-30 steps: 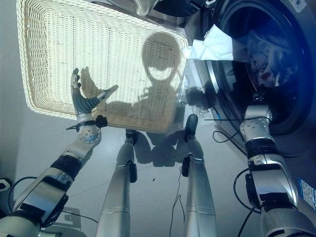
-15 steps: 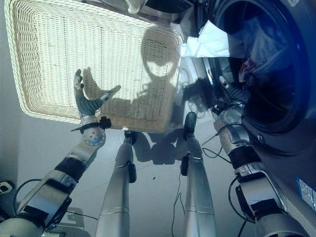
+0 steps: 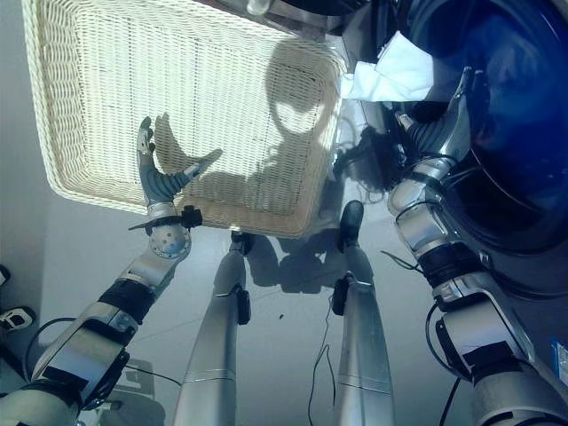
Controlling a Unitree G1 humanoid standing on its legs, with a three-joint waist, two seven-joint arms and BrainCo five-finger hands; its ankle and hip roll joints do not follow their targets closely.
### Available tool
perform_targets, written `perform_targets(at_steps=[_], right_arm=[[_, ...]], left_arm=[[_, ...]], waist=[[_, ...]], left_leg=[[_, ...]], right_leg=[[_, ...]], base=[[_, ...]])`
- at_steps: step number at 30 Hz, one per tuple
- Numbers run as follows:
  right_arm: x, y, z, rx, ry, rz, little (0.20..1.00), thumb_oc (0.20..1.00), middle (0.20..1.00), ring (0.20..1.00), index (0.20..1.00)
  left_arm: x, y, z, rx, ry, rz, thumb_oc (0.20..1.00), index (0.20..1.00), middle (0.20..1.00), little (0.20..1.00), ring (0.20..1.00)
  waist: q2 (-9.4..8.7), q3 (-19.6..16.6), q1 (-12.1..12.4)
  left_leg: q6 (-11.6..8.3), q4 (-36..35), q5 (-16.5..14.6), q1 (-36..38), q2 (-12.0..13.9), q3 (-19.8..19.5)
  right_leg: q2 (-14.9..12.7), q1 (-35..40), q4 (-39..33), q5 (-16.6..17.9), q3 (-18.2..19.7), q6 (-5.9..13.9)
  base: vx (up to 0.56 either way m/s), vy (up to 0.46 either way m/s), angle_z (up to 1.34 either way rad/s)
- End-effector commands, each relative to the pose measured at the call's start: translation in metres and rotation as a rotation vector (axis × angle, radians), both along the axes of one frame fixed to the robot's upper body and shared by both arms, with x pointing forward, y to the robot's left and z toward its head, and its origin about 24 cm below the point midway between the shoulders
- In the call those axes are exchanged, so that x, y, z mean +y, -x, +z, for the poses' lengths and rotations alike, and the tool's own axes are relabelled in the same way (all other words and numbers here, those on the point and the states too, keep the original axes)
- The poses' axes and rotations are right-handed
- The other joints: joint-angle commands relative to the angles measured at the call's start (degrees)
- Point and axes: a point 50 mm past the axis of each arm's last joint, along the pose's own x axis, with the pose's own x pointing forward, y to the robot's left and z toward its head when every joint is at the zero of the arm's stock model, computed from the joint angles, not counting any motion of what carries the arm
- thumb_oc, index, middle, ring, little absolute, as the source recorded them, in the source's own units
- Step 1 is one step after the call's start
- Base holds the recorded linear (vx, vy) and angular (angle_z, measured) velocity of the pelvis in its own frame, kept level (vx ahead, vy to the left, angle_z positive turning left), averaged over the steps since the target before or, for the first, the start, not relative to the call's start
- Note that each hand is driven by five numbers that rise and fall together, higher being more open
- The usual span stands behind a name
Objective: Put the clothes into the washing machine.
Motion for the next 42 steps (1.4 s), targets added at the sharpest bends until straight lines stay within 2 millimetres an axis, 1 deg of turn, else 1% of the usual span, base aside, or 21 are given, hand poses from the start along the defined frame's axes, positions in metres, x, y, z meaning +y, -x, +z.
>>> perform_targets(at_steps=[1,2,5,7,13,15,17,20,21,24,26,28,35,42], right_arm=[[-0.011,0.013,0.014,-0.131,0.055,-0.062,1.0,1.0,1.0,1.0,1.0],[-0.01,0.015,0.018,-0.137,0.098,-0.072,1.0,1.0,1.0,1.0,1.0],[-0.008,0.017,0.024,-0.15,0.138,-0.081,1.0,1.0,1.0,1.0,1.0],[-0.005,0.019,0.033,-0.179,0.165,-0.085,1.0,1.0,1.0,1.0,1.0],[0.002,0.021,0.041,-0.176,0.26,-0.079,1.0,1.0,1.0,1.0,1.0],[0.009,0.018,0.047,-0.149,0.325,-0.085,1.0,1.0,1.0,1.0,1.0],[0.01,0.017,0.048,-0.144,0.336,-0.087,1.0,1.0,1.0,1.0,1.0],[0.021,0.005,0.055,-0.055,0.459,-0.103,1.0,1.0,1.0,1.0,1.0],[0.021,0.005,0.055,-0.055,0.46,-0.103,1.0,1.0,1.0,1.0,1.0],[0.023,-0.005,0.054,0.044,0.538,-0.129,1.0,1.0,1.0,1.0,1.0],[0.023,-0.007,0.053,0.063,0.55,-0.132,1.0,1.0,1.0,1.0,1.0],[0.024,-0.012,0.051,0.119,0.59,-0.14,1.0,1.0,1.0,1.0,1.0],[0.022,-0.017,0.044,0.182,0.609,-0.138,1.0,1.0,1.0,1.0,1.0],[0.021,-0.015,0.039,0.173,0.596,-0.11,1.0,1.0,1.0,1.0,1.0]], left_arm=[[0.01,0.002,0.013,-0.06,0.041,0.021,1.0,1.0,1.0,1.0,1.0],[0.011,0.002,0.013,-0.061,0.039,0.023,1.0,1.0,1.0,1.0,1.0],[0.009,0.002,0.014,-0.064,0.041,0.022,1.0,1.0,1.0,1.0,1.0],[0.009,0.003,0.014,-0.065,0.038,0.018,1.0,1.0,1.0,1.0,1.0],[0.009,0.003,0.013,-0.062,0.029,0.013,1.0,1.0,1.0,1.0,1.0],[0.008,0.001,0.018,-0.061,0.022,0.007,1.0,1.0,1.0,1.0,1.0],[0.008,0.001,0.019,-0.061,0.021,0.006,1.0,1.0,1.0,1.0,1.0],[0.007,-0.001,0.022,-0.059,0.015,-0.01,1.0,1.0,1.0,1.0,1.0],[0.007,-0.001,0.022,-0.06,0.015,-0.01,1.0,1.0,1.0,1.0,1.0],[0.006,-0.003,0.027,-0.062,0.007,-0.018,1.0,1.0,1.0,1.0,1.0],[0.006,-0.003,0.028,-0.062,0.005,-0.019,1.0,1.0,1.0,1.0,1.0],[0.004,-0.004,0.032,-0.065,-0.002,-0.024,1.0,1.0,1.0,1.0,1.0],[0.001,-0.004,0.033,-0.065,-0.011,-0.029,1.0,1.0,1.0,1.0,1.0],[0.001,-0.003,0.032,-0.072,-0.008,-0.02,1.0,1.0,1.0,1.0,1.0]], waist=[[2.33,-0.94,-1.07],[2.28,-0.94,-1.08],[2.33,-0.94,-0.99],[2.26,-0.94,-0.82],[2.13,-0.94,-0.74],[2.17,-0.94,-0.41],[2.21,-0.94,-0.35],[2.51,-0.94,0.37],[2.54,-0.94,0.33],[2.62,-0.94,0.91],[2.63,-0.94,0.96],[2.61,-0.94,1.29],[2.57,-0.94,1.58],[2.5,-0.94,1.16]], left_leg=[[4.89,6.33,-4.17,-1.88,-5.61,0.26],[5.06,6.48,-4.26,-2.02,-5.71,0.2],[5.21,6.42,-4.35,-1.99,-5.8,0.14],[5.32,6.55,-4.48,-2.12,-5.82,0.01],[5.38,6.94,-4.46,-2.32,-5.92,-0.16],[5.36,7.0,-4.48,-2.53,-6.06,-0.36],[5.35,6.99,-4.48,-2.55,-6.1,-0.41],[5.22,6.95,-4.35,-2.46,-6.29,-0.49],[5.21,6.95,-4.35,-2.48,-6.29,-0.5],[5.23,6.88,-4.12,-2.61,-6.47,-0.59],[5.23,6.91,-4.08,-2.7,-6.48,-0.61],[5.32,6.95,-3.87,-3.07,-6.58,-0.7],[5.44,6.91,-3.65,-3.43,-6.75,-0.73],[5.43,7.18,-3.79,-3.93,-6.73,-0.54]], right_leg=[[3.6,4.06,-3.93,3.08,-4.96,3.91],[3.6,3.93,-3.86,3.16,-5.05,3.93],[3.51,3.87,-3.93,3.17,-5.16,3.92],[3.46,3.66,-3.72,3.04,-5.26,3.82],[3.42,3.58,-3.25,2.89,-5.38,3.8],[3.25,3.34,-3.19,2.86,-5.54,3.8],[3.22,3.34,-3.23,2.86,-5.57,3.79],[3.06,3.44,-3.4,2.96,-5.93,3.66],[3.06,3.43,-3.41,2.96,-5.94,3.66],[2.88,3.48,-3.45,2.98,-6.4,3.51],[2.83,3.43,-3.48,3.04,-6.49,3.5],[2.66,3.2,-3.46,3.17,-6.88,3.36],[2.66,2.81,-3.21,3.31,-7.3,3.32],[2.77,2.1,-2.74,3.26,-7.03,3.41]], base=[[0.0,0.0,0.0],[0.0,0.0,0.0],[0.0,0.0,0.0],[0.0,0.0,0.0],[0.0,0.0,0.0],[0.0,-0.018,0.01],[0.0,0.0,0.0],[0.0,0.0,0.0],[0.0,0.0,0.0],[0.0,0.0,0.0],[0.0,0.0,0.0],[0.0,-0.015,0.02],[0.0,-0.002,0.01],[0.0,0.0,0.0]])
